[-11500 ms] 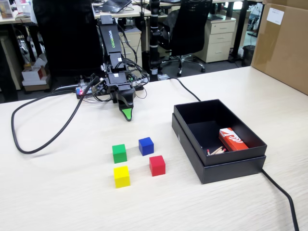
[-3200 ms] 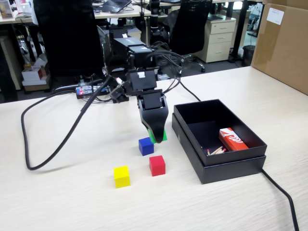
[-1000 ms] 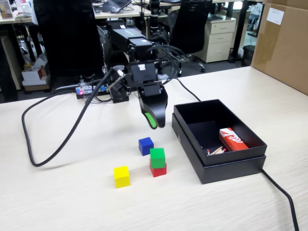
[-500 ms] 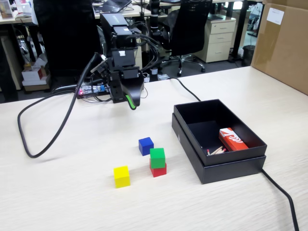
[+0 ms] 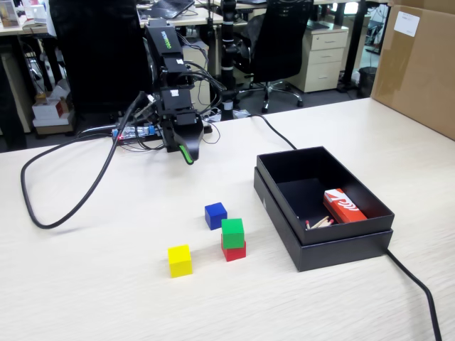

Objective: Put the green cube on top of the red cube

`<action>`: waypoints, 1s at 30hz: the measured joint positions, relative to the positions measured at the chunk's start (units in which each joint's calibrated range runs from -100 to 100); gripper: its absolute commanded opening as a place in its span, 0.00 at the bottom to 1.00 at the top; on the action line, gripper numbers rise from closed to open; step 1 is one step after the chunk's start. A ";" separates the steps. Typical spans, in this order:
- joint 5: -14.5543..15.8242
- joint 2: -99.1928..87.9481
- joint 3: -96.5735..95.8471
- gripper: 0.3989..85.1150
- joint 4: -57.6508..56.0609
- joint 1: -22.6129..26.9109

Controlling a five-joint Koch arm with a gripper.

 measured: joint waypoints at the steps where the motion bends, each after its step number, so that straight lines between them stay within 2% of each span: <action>1: -0.10 -1.29 -1.83 0.59 1.01 0.00; 3: -0.05 -2.72 -6.66 0.59 3.25 -0.20; 10: -3.66 -5.57 -20.08 0.60 19.51 -2.20; 19: -4.88 -7.51 -30.21 0.61 32.98 -1.90; 30: -5.08 -7.51 -30.85 0.59 33.45 -2.05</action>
